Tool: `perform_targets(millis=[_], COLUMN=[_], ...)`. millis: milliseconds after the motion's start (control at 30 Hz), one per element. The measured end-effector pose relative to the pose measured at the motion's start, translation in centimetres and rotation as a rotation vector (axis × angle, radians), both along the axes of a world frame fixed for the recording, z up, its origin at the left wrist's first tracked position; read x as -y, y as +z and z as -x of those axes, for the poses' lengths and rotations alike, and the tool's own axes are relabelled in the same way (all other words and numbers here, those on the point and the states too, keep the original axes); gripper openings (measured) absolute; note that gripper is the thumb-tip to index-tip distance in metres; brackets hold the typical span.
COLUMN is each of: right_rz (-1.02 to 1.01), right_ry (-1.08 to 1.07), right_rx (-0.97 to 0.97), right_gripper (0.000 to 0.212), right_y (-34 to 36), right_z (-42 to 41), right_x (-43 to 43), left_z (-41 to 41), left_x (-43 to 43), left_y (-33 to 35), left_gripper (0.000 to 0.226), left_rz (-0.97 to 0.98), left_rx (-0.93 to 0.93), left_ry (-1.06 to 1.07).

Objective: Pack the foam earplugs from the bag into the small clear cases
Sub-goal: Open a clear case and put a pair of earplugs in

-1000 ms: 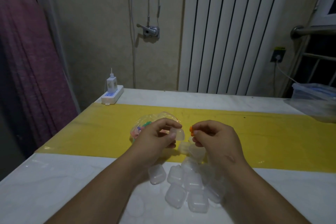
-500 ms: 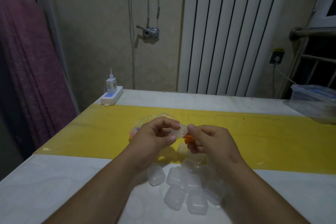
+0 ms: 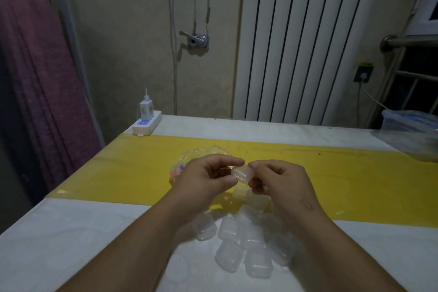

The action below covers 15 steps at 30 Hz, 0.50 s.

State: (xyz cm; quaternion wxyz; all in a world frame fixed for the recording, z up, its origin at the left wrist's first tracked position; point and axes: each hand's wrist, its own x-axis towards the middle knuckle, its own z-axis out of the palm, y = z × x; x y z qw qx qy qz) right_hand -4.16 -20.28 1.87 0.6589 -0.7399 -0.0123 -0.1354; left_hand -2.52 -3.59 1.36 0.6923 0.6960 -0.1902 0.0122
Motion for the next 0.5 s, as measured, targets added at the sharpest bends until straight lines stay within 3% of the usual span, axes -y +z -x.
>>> perform_targets(millis=[233,333,433,500], right_rz=[-0.045,0.006,0.045,0.112], right_ry=[0.044,0.093,0.074,0.078], right_rx=[-0.036,-0.04,-0.008,0.028], right_gripper=[0.018,0.017,0.003,0.01], right_y=[0.18,0.03,-0.03,0.05], right_z=[0.15,0.24,0.11,0.16], right_x=[0.02,-0.1,-0.08,0.0], left_z=[-0.38,-0.36,-0.23,-0.34], left_x=[-0.07,-0.19,-0.22,-0.29], left_y=[-0.17,-0.15,0.03,0.0], left_gripper=[0.036,0.041,0.048,0.043], left_rz=[0.07,0.069,0.077,0.08], left_rx=[0.013,0.01,0.003,-0.015], left_ry=[0.042,0.029,0.005,0.022])
